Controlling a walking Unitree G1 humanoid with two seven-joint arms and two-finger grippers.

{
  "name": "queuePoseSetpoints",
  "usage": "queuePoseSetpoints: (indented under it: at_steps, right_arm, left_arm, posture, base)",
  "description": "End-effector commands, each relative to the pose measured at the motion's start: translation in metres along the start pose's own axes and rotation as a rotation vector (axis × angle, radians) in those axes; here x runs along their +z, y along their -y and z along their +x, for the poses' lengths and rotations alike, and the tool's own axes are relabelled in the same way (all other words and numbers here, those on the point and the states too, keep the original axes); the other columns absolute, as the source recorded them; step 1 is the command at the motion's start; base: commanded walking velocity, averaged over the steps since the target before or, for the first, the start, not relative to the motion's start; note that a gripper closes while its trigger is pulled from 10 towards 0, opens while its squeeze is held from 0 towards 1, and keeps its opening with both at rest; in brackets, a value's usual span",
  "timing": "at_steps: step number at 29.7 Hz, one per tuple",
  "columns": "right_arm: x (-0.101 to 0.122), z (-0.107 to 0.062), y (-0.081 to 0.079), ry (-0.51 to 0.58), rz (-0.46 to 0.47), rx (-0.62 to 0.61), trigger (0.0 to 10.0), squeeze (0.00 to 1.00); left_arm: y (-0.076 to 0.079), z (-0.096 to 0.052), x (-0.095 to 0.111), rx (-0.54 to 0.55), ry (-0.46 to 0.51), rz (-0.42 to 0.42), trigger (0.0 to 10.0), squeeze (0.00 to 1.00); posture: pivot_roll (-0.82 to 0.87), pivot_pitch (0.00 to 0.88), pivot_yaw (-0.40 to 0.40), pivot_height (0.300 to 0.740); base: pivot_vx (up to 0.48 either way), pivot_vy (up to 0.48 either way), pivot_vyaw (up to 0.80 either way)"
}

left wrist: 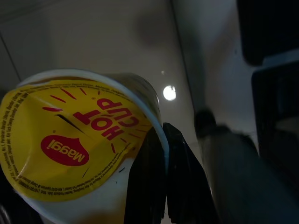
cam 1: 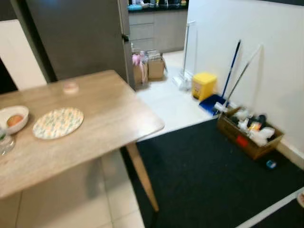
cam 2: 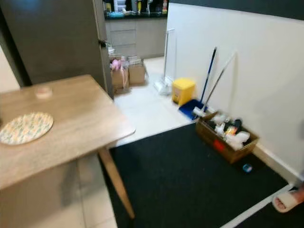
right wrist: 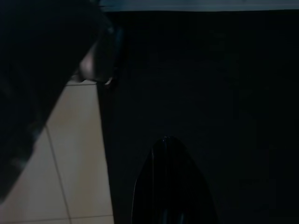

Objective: Restocking fridge

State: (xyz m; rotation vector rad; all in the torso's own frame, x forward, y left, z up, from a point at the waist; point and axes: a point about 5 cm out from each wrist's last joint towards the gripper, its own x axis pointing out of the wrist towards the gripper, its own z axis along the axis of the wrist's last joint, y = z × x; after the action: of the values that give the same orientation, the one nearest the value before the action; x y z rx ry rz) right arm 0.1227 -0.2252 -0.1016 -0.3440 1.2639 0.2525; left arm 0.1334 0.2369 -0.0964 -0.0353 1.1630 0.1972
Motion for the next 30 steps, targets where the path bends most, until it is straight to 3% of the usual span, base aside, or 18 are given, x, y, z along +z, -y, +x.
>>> queuePoseSetpoints:
  at_steps: [1,22,30]
  right_arm:
    - [0.008,0.001,-0.001,0.029,0.011,0.003,10.0,0.0]
    - [0.019,0.002,-0.007,0.048,0.013,0.017,10.0,0.0]
    - [0.002,0.0,-0.002,0.027,0.019,0.021,10.0,0.0]
  left_arm:
    - [-0.002,-0.001,-0.017,0.007,-0.051,-0.008,10.0,0.0]
    - [-0.001,-0.001,-0.018,-0.01,-0.054,-0.025,10.0,0.0]
    - [0.001,-0.002,-0.021,-0.023,-0.067,-0.023,10.0,0.0]
  posture:
    - [-0.09,0.0,0.022,0.74]
    - [-0.09,0.0,0.025,0.74]
    - [-0.09,0.0,0.025,0.74]
  base:
    - [0.0,0.0,0.0]
    - [0.0,0.0,0.0]
    - [0.0,-0.442,0.0]
